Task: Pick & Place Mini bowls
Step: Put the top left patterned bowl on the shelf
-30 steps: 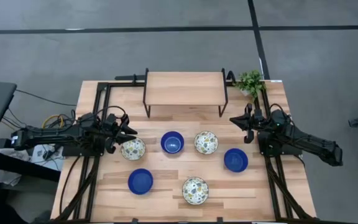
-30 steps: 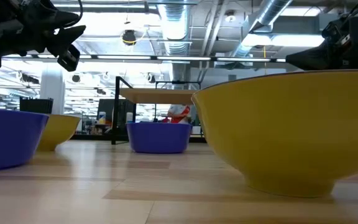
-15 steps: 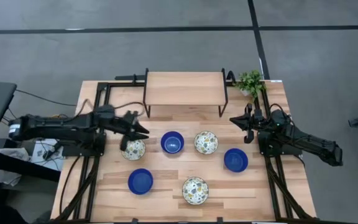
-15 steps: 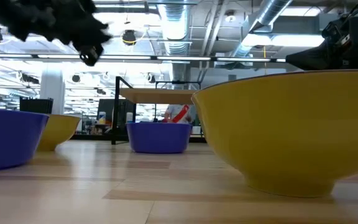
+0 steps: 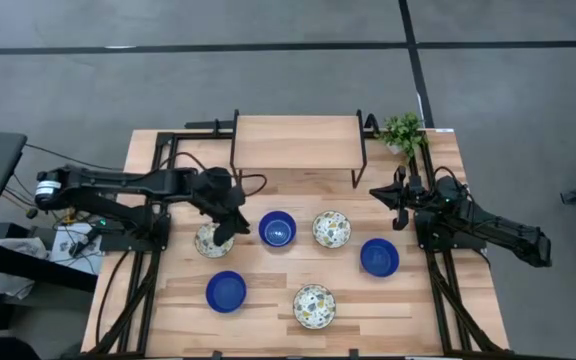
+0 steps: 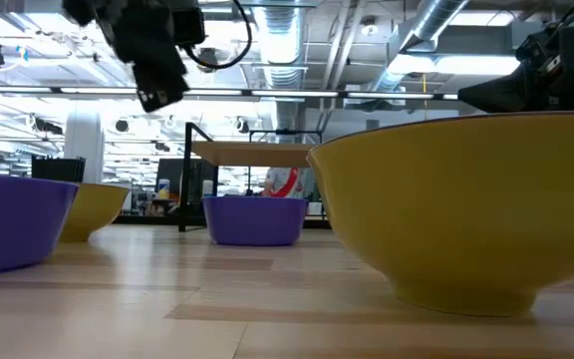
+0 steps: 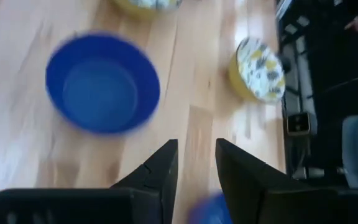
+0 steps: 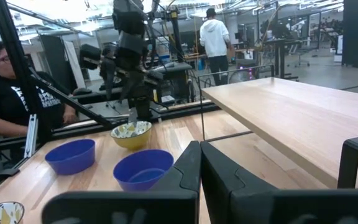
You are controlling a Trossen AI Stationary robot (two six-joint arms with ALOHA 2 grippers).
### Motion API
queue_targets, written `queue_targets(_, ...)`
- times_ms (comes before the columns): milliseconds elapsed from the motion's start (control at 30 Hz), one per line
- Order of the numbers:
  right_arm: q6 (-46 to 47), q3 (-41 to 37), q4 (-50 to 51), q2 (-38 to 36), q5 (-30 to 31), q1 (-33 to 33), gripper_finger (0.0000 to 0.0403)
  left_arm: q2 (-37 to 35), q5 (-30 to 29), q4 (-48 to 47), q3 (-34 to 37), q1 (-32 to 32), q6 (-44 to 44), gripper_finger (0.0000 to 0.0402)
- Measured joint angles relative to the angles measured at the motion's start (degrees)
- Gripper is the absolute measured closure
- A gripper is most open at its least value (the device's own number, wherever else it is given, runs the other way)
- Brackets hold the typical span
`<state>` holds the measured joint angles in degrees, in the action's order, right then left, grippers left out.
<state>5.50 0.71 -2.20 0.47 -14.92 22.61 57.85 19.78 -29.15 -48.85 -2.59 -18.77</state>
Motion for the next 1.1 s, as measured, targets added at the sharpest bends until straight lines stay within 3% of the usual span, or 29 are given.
queue_targets(133, -0.18, 0.00, 0.00, -0.01, 0.00, 0.00, 0.0403, 0.30, -3.56, -14.17, -5.06, 2.39, -5.20, 0.0295)
queue_targets(267, -3.05, 0.00, 0.00, -0.01, 0.00, 0.00, 0.0403, 0.15, -6.32, -22.00, -5.83, 4.95, -13.32, 0.0295)
queue_targets(467, -5.97, 0.00, 0.00, -0.02, 0.00, 0.02, 0.0403, 0.11, -6.13, -21.77, -4.71, 8.47, -23.59, 0.0295)
queue_targets(1100, -5.97, 0.00, 0.02, 0.00, 0.00, 0.02, 0.0403, -0.07, -6.77, -14.94, -4.67, 9.37, -24.08, 0.0295)
